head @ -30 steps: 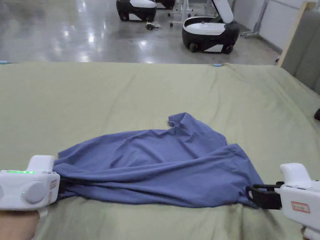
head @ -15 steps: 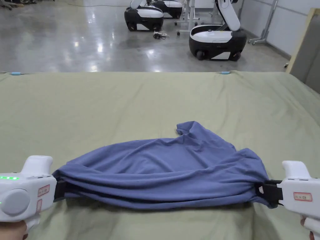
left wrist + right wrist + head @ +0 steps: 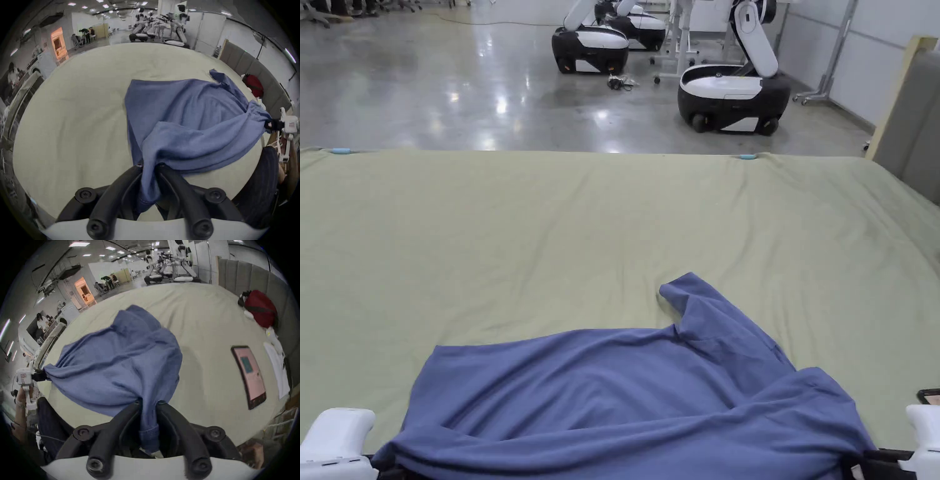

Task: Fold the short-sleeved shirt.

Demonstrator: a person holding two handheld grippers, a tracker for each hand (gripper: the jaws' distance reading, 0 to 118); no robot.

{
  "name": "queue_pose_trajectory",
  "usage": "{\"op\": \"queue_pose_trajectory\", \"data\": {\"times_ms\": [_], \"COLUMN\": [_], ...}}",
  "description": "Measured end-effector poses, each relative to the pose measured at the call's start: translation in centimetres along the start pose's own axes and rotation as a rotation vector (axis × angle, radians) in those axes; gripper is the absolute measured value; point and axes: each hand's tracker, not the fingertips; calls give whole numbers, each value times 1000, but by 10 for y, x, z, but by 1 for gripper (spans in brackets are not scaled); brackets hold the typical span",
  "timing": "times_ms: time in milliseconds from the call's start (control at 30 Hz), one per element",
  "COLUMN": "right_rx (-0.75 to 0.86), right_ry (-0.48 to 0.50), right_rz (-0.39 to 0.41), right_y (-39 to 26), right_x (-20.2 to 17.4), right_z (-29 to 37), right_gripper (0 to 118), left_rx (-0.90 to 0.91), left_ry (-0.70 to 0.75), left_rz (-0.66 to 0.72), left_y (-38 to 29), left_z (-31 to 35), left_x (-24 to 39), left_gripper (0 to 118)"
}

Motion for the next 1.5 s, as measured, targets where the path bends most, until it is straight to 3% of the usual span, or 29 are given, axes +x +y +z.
{"op": "queue_pose_trajectory", "data": {"times_ms": [33, 67, 100, 267, 367, 433, 467, 500, 533, 600, 733, 767, 833, 867, 933, 1000, 1067, 1100, 1133, 1167, 1200, 1233, 1267, 1333, 1367, 1500], "right_rx": [26, 60, 103, 505, 656, 630, 628, 628, 638, 549, 528, 521, 493, 484, 460, 426, 382, 364, 355, 339, 307, 274, 254, 146, 93, -45], "right_ry": [-47, -99, -109, 4, -42, -104, -104, -106, -128, -61, -81, -80, -86, -94, -111, -150, -178, -197, -205, -214, -224, -225, -202, -154, -144, -127], "right_rz": [-2, 7, 30, 109, 198, 254, 260, 260, 254, 254, 246, 237, 218, 212, 207, 206, 206, 199, 193, 187, 184, 183, 185, 203, 217, 299], "right_y": [-1, 0, 4, 21, 30, 36, 38, 39, 38, 41, 40, 40, 45, 46, 55, 63, 81, 91, 103, 115, 133, 149, 162, 185, 194, 199], "right_x": [0, -4, -8, -60, -95, -111, -116, -120, -125, -122, -122, -119, -113, -109, -102, -91, -75, -67, -59, -52, -52, -47, -42, -32, -32, -45], "right_z": [3, 12, 23, 82, 81, 68, 63, 59, 54, 48, 36, 35, 26, 25, 18, 13, -3, -10, -19, -28, -36, -51, -65, -106, -123, -175], "right_gripper": [69, 83, 86, 86, 86, 80, 55, 4, 3, 3, 3, 3, 3, 3, 3, 3, 3, 3, 4, 6, 6, 8, 16, 78, 98, 101], "left_rx": [67, 128, 157, 518, 597, 541, 514, 495, 447, 390, 298, 251, 169, 118, 131, 10, -8, -1, 1, 11, 50, 77, 112, 119, 112, 130], "left_ry": [33, 30, 22, 86, 127, 154, 181, 192, 209, 169, 136, 134, 130, 143, 141, 200, 224, 241, 192, 168, 143, 165, 165, 168, 97, 121], "left_rz": [20, 39, 40, -14, -51, -62, -64, -76, -76, -89, -96, -103, -99, -94, -114, -107, -118, -130, -114, -92, -104, -155, -182, -226, -180, -191], "left_y": [-1, -2, -2, 0, 14, 17, 21, 27, 35, 57, 102, 111, 137, 144, 154, 143, 133, 144, 143, 142, 142, 146, 145, 146, 149, 152], "left_z": [8, 23, 37, 100, 106, 77, 69, 61, 54, 41, -1, -14, -55, -72, -94, -104, -112, -119, -115, -109, -96, -95, -86, -70, -73, -69], "left_x": [4, 5, 4, 35, 65, 48, 46, 42, 42, 36, 23, 23, 9, 6, 4, 10, 10, 10, 12, 15, 23, 27, 36, 39, 36, 33], "left_gripper": [49, 91, 118, 118, 118, 103, 74, 4, 0, 0, 0, 11, 89, 117, 114, 113, 102, 91, 71, 37, 37, 22, 0, 0, 0, 0]}}
